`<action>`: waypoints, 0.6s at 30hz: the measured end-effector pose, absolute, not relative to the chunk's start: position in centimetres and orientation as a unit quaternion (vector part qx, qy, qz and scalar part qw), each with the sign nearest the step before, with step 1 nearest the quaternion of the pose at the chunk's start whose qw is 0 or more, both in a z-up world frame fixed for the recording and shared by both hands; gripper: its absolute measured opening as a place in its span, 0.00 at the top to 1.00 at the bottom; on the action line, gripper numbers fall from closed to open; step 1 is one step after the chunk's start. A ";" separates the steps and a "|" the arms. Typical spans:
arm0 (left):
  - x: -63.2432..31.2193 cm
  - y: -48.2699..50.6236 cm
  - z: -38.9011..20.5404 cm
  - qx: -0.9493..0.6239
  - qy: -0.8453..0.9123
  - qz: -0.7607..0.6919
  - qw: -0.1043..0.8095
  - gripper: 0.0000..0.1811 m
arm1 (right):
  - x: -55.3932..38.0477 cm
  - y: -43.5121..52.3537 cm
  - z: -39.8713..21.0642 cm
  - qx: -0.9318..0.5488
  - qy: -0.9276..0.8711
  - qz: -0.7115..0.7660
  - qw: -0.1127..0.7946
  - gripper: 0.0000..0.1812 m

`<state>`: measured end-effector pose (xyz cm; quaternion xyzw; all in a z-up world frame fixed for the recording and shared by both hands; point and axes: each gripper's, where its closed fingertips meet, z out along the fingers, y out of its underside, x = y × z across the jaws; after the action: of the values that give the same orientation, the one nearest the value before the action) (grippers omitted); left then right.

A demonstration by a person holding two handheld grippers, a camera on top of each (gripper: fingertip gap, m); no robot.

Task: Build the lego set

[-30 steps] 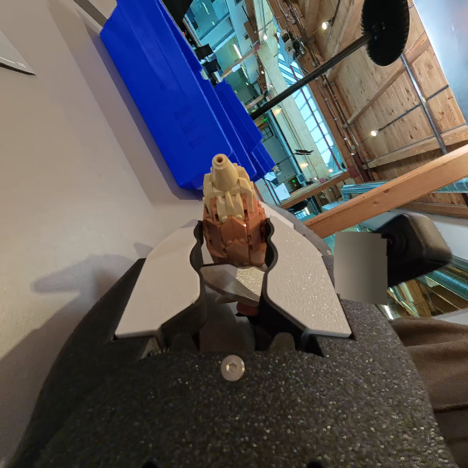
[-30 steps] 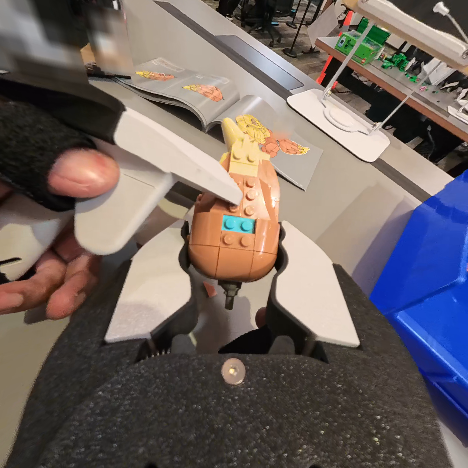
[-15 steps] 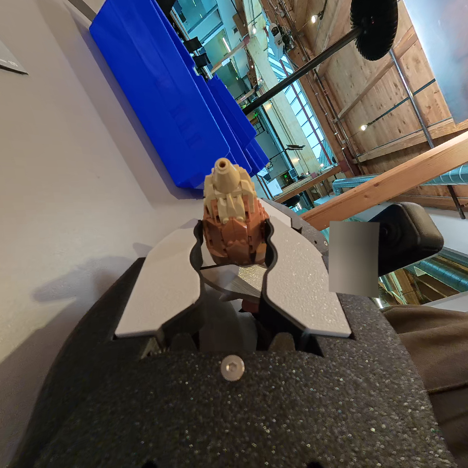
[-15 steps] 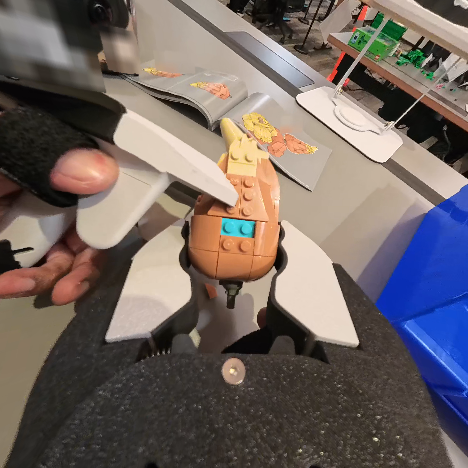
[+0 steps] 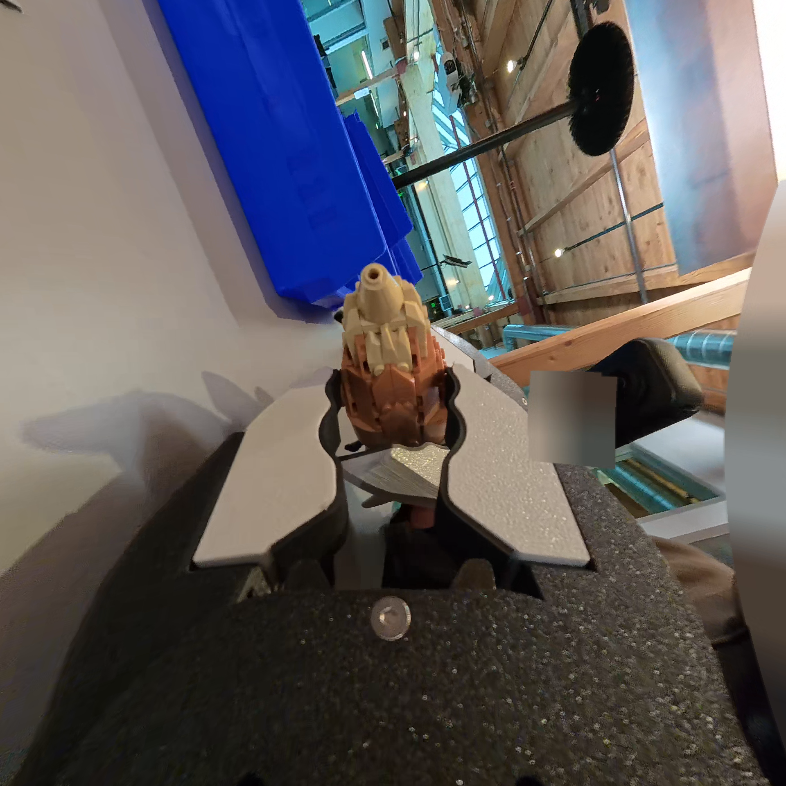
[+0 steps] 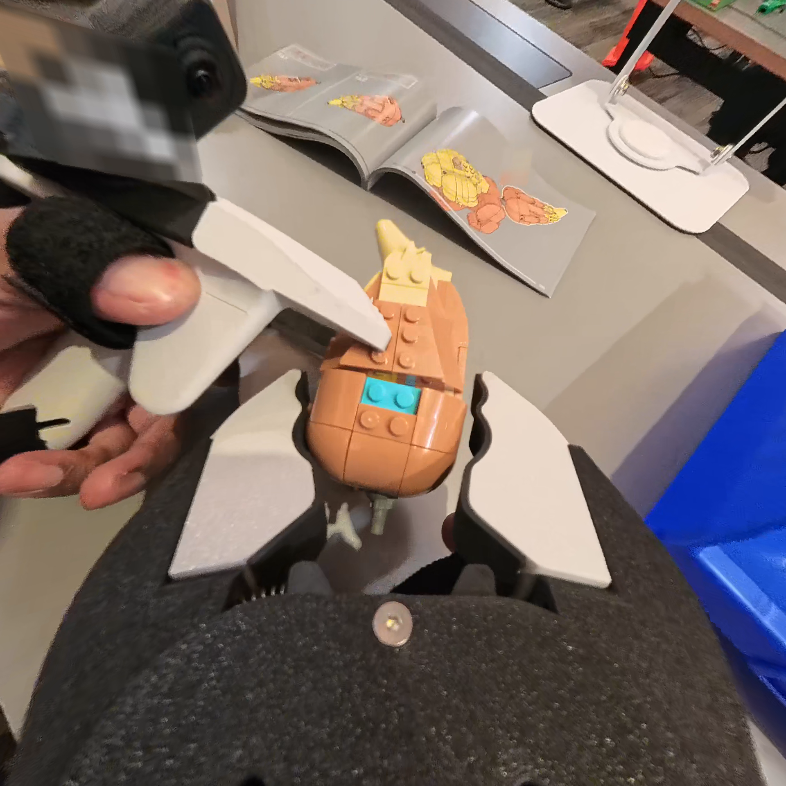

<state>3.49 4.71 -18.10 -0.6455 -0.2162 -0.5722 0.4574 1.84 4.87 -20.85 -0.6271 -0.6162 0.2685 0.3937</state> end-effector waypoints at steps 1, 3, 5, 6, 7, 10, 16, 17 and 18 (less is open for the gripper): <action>3.5 4.7 -18.1 -0.642 -0.220 -0.578 0.454 0.74 | 1.8 4.8 -20.8 -0.626 -0.618 0.272 0.390 0.59; 3.6 4.8 -18.0 -0.634 -0.228 -0.591 0.443 0.74 | 1.6 4.8 -20.8 -0.625 -0.622 0.278 0.382 0.58; 3.7 4.8 -18.1 -0.627 -0.235 -0.603 0.433 0.74 | 1.6 4.7 -20.7 -0.623 -0.627 0.278 0.377 0.57; 3.6 4.8 -18.0 -0.623 -0.238 -0.609 0.429 0.74 | 1.5 4.7 -20.7 -0.621 -0.630 0.279 0.373 0.58; 3.7 4.8 -18.0 -0.621 -0.240 -0.614 0.425 0.74 | 1.5 4.5 -20.7 -0.618 -0.636 0.282 0.366 0.58; 3.8 4.7 -17.7 -0.612 -0.243 -0.627 0.415 0.74 | 1.5 4.0 -20.5 -0.604 -0.657 0.290 0.346 0.59; 3.6 4.5 -17.3 -0.590 -0.260 -0.649 0.404 0.74 | 1.2 3.5 -19.6 -0.585 -0.675 0.308 0.327 0.56; 3.5 4.5 -17.2 -0.588 -0.262 -0.649 0.406 0.74 | 1.2 3.5 -19.5 -0.582 -0.677 0.309 0.328 0.56; 3.3 4.5 -17.1 -0.585 -0.264 -0.651 0.406 0.74 | 1.2 3.5 -19.5 -0.580 -0.679 0.307 0.330 0.55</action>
<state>3.33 4.47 -17.13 -0.5848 -0.2642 -0.6506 0.4061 1.21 3.54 -19.51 -0.5799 -0.6787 0.3072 0.3297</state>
